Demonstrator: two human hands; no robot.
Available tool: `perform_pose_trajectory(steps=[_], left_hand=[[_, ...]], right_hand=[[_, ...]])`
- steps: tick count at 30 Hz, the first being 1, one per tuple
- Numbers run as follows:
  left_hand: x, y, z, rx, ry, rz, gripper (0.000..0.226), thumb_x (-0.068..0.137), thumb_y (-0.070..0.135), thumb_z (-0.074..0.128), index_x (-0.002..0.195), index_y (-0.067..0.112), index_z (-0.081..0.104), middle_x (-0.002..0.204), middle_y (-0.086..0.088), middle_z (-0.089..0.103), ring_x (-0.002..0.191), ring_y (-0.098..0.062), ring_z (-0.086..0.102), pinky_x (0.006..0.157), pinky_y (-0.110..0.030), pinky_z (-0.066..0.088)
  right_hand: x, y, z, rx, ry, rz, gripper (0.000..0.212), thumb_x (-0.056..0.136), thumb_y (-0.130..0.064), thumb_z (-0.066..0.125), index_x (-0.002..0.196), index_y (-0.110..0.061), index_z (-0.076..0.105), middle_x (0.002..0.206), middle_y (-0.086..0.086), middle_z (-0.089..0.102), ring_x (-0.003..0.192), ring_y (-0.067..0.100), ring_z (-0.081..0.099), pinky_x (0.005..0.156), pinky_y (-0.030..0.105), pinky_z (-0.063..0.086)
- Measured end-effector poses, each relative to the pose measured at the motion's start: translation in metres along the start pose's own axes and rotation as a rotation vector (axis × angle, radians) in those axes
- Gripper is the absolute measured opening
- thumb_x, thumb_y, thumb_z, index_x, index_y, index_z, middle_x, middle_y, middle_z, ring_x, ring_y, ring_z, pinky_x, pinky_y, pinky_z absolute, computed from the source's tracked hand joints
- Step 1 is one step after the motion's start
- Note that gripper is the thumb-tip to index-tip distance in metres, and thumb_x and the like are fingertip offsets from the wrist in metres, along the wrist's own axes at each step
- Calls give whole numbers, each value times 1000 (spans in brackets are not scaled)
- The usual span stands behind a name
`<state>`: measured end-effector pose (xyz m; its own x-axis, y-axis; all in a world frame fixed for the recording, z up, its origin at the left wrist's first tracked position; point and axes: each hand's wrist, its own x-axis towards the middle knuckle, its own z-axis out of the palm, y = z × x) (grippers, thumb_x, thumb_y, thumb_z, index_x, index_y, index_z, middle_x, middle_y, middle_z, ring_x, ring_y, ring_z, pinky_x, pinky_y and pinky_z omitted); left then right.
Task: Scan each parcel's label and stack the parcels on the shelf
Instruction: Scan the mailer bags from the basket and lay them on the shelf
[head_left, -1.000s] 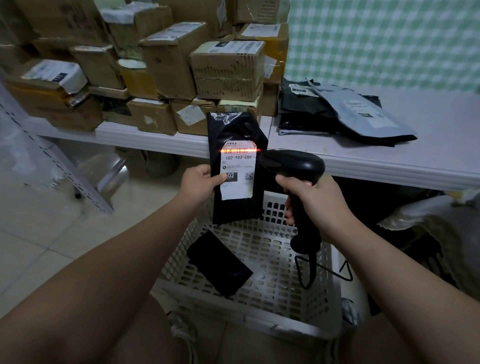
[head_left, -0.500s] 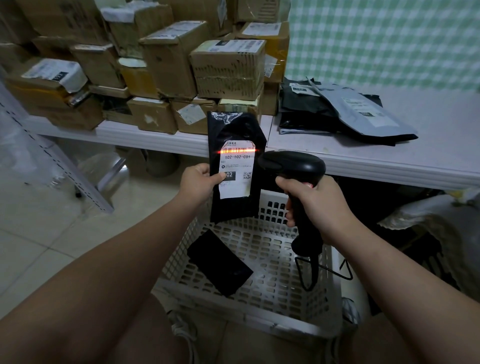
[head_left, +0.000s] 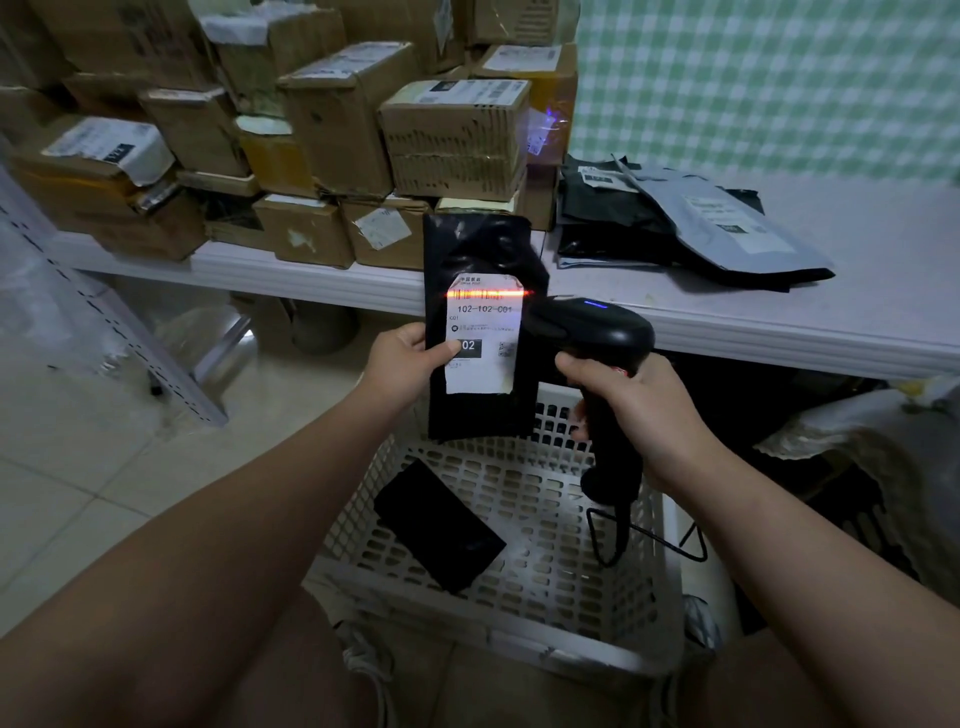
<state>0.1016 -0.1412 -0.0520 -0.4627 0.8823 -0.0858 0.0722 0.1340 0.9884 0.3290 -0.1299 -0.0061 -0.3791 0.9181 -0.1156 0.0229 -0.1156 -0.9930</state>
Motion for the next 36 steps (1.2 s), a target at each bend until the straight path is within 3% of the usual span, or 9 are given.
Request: perform_pose_trajectory(steps=[3,7,11,17,22,26,31,34,36], left_hand=[[-9,11,8,-110,-61,56,25,90,-1,60,115,0,63,107,-7,69,85,-6,69,77,-19,54],[-11,28,31,-233,-99,55,25,91,2,59,116,3,64,104,-3,72,90,-11,70,75,-21,55],[-7,52,70,-272,-114,51,21,93,8,59,112,7,66,105,-6,72,81,-12,71,64,-22,56],[8,60,141,11,-480,100,41,88,10,66,127,18,54,126,1,64,116,-14,60,103,-34,45],[54,105,202,-85,-280,111,23,91,8,63,113,4,61,110,-10,69,102,-23,66,92,-36,52],[103,125,234,-60,-127,92,15,88,11,68,100,2,65,104,-14,69,96,-29,66,89,-44,54],[110,114,228,-52,-177,40,13,89,8,66,84,2,55,89,-15,56,72,-19,62,57,-20,56],[83,105,198,20,-180,118,21,91,10,64,106,0,54,78,-14,60,55,-16,53,52,-23,50],[59,86,167,111,-215,172,19,92,12,62,106,1,55,73,-14,63,57,-19,55,58,-31,50]], right_hand=[[11,-1,-9,62,4,-31,27,77,-20,78,102,-14,70,97,2,74,93,17,70,84,30,54],[20,-7,-26,246,-71,70,24,77,-15,70,100,-7,70,87,-1,75,84,13,70,66,22,56],[31,-14,-48,310,95,-41,22,84,-5,67,105,-11,68,96,4,75,95,21,71,85,33,56],[45,-37,-95,406,332,-174,16,88,-3,63,97,-14,70,93,1,75,92,17,71,79,30,58],[63,-32,-120,138,517,-175,19,84,-20,74,101,-15,71,99,6,74,96,17,70,92,35,54],[71,-19,-121,-65,537,-238,14,82,-17,75,87,-26,66,86,-10,69,80,-3,63,74,16,48],[76,-9,-113,-169,499,-212,19,81,-22,76,92,-8,69,81,5,69,72,4,60,71,27,48],[73,-7,-104,-210,437,-211,17,81,-21,75,89,-8,68,73,2,66,68,4,58,68,26,46],[69,-2,-95,-248,375,-198,13,81,-19,75,78,-12,65,63,-2,60,62,7,56,61,25,45]])
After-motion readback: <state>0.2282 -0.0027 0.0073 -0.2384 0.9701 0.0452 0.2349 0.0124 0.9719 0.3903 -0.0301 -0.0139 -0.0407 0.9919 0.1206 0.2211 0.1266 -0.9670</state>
